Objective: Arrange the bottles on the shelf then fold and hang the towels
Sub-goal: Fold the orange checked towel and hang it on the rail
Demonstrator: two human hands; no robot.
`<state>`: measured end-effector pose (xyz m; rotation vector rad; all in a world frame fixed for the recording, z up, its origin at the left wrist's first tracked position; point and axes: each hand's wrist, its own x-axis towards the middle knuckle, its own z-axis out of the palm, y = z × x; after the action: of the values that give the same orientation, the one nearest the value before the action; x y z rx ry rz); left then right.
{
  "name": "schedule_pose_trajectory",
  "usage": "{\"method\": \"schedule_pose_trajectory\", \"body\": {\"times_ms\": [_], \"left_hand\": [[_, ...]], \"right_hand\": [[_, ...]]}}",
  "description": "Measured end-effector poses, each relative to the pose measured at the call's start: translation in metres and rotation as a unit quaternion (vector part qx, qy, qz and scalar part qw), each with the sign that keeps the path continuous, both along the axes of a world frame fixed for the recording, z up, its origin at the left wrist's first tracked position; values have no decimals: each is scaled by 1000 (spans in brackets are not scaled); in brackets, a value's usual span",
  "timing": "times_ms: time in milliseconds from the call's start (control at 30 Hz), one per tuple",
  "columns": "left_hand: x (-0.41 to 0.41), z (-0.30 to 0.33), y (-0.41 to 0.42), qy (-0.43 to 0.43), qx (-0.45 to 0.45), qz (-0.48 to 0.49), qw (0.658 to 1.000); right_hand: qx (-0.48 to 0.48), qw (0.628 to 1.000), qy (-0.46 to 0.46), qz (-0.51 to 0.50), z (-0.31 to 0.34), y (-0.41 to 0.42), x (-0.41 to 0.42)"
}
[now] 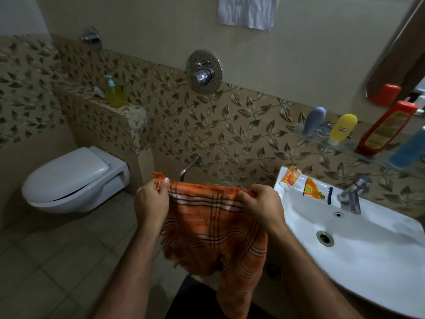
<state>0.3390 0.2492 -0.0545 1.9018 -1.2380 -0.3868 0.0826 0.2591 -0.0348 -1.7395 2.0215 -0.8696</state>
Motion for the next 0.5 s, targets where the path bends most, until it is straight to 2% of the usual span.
{"method": "schedule_pose_trajectory", "body": {"times_ms": [100,233,400,500], "left_hand": [[-16,-1,10,-19,-82,-1,996],[-45,-6,24,-36,-96,-8,995],[-65,-7,33,64,-149,-80,983],[-68,-5,31,120,-146,-136,973]], "right_hand": [[-48,997,28,-53,2,-2,11],[-61,997,30,-48,5,-7,29],[-86,995,45,1,8,-7,44],[-91,991,39,92,10,-5,47]]}}
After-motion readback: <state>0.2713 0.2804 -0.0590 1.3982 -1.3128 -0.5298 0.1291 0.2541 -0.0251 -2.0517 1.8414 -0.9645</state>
